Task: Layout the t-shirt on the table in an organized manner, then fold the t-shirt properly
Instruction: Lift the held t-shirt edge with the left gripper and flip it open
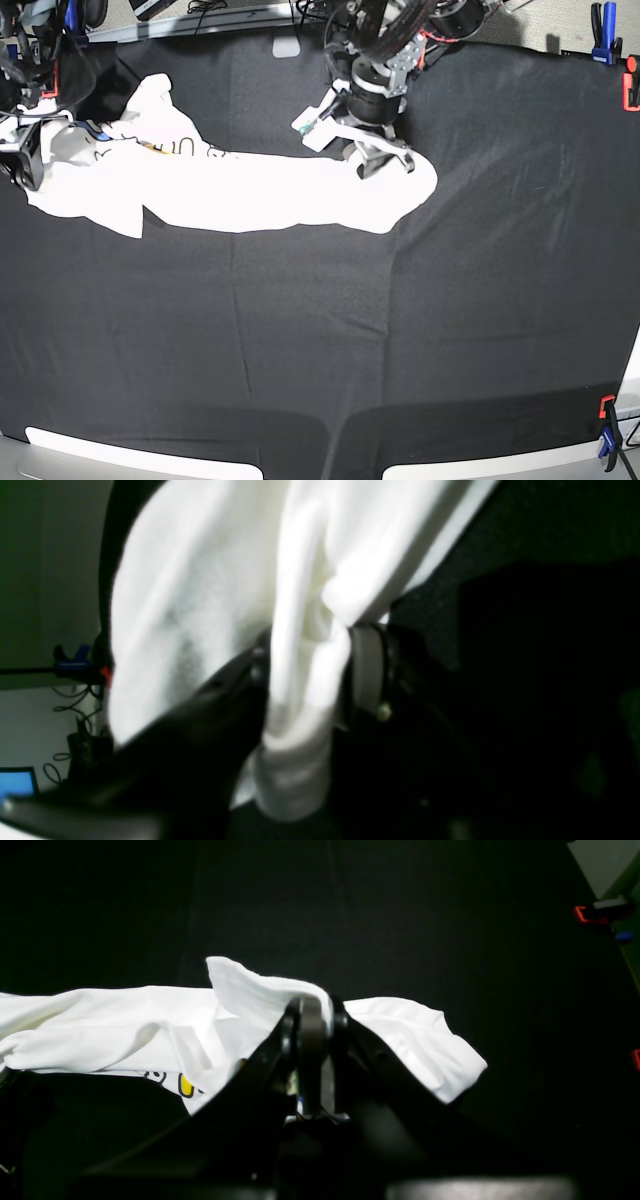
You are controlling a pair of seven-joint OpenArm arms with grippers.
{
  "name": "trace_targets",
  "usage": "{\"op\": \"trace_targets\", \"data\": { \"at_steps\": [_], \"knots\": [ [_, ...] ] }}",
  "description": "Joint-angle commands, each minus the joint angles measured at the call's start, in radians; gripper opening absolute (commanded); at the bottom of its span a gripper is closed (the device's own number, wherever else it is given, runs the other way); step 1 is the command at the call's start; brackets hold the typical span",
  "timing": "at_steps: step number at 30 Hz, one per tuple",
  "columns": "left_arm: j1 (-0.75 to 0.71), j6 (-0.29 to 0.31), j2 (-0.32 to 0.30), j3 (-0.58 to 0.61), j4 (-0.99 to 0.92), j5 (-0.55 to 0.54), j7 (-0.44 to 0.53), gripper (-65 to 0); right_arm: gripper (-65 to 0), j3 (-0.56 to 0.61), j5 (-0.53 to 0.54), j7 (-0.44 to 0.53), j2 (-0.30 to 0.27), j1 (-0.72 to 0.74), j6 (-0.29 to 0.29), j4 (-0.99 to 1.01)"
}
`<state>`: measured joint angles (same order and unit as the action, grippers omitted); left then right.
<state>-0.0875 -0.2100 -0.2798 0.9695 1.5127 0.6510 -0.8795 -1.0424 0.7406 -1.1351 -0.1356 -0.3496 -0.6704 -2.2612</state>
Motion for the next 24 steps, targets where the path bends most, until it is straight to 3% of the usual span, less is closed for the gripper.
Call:
{"op": "trace_targets", "data": {
  "at_steps": [1, 6, 10, 13, 19, 24],
  "knots": [
    [-0.02, 0.038, -0.026, -0.006, -0.019, -0.079, -0.144, -49.6, -65.0, -0.004, 0.021, 0.046, -0.014, 0.0, -0.003, -0.013],
    [-0.02, 0.038, -0.026, -0.006, 0.015, -0.063, -0.148, -49.6, -65.0, -0.004, 0.021, 0.047, -0.014, 0.0, -0.003, -0.013],
    [-0.023, 0.002, -0.037, -0.006, 0.096, 0.068, -0.161, -52.6, -65.0, -0.004, 0.021, 0.057, -0.014, 0.0, -0.003, -0.013],
    [-0.024, -0.065, -0.05, -0.006, 0.192, 0.145, -0.179, -65.0, -65.0, -0.004, 0.021, 0.084, -0.014, 0.001, -0.003, -0.013],
    [-0.023, -0.199, -0.096, -0.006, 0.421, 0.298, -0.179, -65.0, -65.0, -0.004, 0.026, 0.1, -0.018, 0.042, -0.003, -0.013],
    [-0.023, -0.281, -0.146, -0.006, 0.66, 0.392, -0.18, -65.0, -65.0, -0.003, 0.103, 0.097, -0.077, 0.127, -0.003, -0.013]
  ]
}}
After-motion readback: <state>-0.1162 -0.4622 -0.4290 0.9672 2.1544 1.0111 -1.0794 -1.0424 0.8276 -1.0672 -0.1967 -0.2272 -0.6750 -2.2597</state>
